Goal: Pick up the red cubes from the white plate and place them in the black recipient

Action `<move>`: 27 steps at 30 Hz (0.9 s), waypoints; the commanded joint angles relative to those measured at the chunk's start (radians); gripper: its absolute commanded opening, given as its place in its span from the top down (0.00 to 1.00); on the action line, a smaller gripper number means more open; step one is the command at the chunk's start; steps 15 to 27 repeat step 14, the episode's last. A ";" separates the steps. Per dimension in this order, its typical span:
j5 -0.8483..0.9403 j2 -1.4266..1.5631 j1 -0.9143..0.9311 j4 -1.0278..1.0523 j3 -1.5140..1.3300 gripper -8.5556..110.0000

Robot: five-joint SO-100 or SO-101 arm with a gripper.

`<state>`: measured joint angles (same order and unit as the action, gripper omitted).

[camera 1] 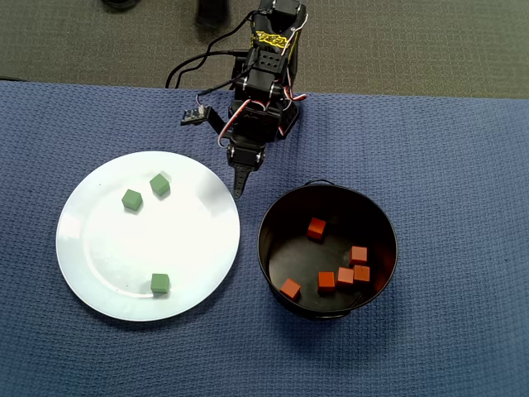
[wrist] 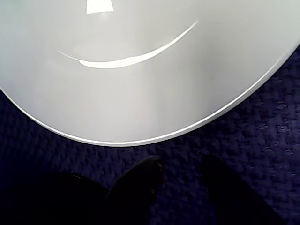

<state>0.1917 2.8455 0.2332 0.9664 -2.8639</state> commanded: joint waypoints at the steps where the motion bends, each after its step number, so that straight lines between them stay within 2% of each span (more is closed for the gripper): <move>1: -0.031 0.032 -0.015 0.035 0.000 0.93; 13: -0.141 0.086 -0.066 0.089 -0.006 0.93; 27: -0.144 0.086 -0.067 0.091 -0.006 0.93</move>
